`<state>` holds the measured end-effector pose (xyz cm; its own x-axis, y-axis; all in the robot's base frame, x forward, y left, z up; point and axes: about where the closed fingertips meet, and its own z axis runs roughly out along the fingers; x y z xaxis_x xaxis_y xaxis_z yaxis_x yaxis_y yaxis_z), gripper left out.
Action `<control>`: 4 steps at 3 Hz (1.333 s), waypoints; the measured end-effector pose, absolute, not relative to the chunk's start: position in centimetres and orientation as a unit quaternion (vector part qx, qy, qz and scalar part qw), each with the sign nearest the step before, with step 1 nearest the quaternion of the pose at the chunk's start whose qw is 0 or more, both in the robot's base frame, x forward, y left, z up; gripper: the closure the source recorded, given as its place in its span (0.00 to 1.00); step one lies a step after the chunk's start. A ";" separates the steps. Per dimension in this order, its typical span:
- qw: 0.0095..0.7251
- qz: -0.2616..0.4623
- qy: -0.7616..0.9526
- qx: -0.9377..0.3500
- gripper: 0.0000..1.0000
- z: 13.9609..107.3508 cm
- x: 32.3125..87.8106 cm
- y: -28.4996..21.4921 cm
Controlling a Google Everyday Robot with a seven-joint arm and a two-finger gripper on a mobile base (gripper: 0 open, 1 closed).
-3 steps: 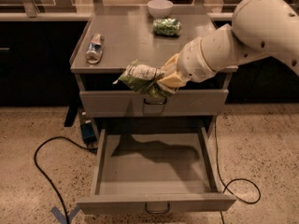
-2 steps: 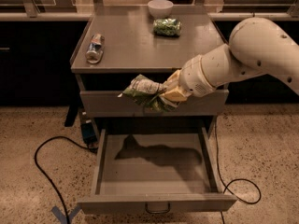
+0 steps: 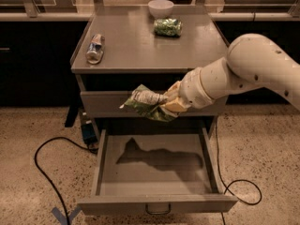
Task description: Place green jalapeno chip bag into middle drawer
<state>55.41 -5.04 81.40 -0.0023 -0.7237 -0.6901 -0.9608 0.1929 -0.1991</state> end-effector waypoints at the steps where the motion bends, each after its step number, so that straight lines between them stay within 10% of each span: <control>1: 0.343 0.173 0.697 -0.606 1.00 75.9 53.8 -5.7; 4: 0.354 0.125 0.725 -0.577 1.00 66.6 52.6 -8.5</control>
Offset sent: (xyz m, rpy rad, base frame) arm -0.0409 -0.0422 -0.1674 -0.0761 -0.0508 -0.1248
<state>52.56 -8.54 66.62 -0.0820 -0.7488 -0.6577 -0.9253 0.3023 -0.2288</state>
